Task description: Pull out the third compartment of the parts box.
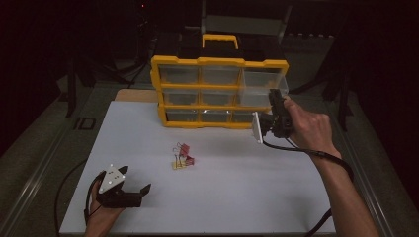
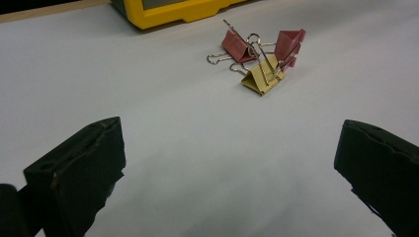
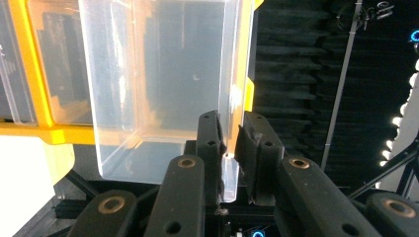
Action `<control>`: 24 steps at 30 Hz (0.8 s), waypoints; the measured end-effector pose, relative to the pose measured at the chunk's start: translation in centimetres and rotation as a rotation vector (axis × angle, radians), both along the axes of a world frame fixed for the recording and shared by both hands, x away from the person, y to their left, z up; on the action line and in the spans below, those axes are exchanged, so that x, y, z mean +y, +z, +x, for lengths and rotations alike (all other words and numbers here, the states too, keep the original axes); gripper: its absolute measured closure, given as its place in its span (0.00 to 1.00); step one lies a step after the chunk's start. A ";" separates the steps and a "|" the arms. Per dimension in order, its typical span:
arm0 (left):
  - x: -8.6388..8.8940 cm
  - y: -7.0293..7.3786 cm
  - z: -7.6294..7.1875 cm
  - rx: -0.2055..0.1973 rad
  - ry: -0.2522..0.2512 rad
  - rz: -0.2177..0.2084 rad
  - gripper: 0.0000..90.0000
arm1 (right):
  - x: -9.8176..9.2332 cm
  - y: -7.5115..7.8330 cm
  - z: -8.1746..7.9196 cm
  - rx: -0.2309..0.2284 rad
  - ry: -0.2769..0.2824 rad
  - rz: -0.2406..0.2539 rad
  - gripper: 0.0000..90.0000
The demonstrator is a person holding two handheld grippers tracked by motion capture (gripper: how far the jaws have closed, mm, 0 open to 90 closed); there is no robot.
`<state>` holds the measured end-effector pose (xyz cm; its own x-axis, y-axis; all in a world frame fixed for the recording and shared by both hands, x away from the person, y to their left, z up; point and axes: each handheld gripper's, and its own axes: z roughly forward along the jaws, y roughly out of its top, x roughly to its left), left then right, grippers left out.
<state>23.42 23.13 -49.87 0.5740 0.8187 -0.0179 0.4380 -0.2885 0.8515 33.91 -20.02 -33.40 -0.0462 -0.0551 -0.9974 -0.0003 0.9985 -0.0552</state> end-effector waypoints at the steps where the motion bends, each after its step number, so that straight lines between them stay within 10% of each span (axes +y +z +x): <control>1: 0.0 0.0 0.0 0.001 0.000 -0.001 0.00 | 0.0 0.0 0.0 -0.001 0.001 -0.001 0.88; 7: -0.1 0.0 0.0 0.002 -0.003 0.002 0.00 | 0.0 -0.1 0.0 -0.003 0.001 -0.001 0.86; 17: 0.0 0.0 0.0 0.002 -0.003 0.005 0.00 | 0.4 -2.0 0.0 -0.003 0.045 0.087 0.26; 24: 0.1 0.0 0.0 0.000 0.000 0.003 0.00 | 0.8 -4.2 -0.3 0.009 0.055 0.124 0.19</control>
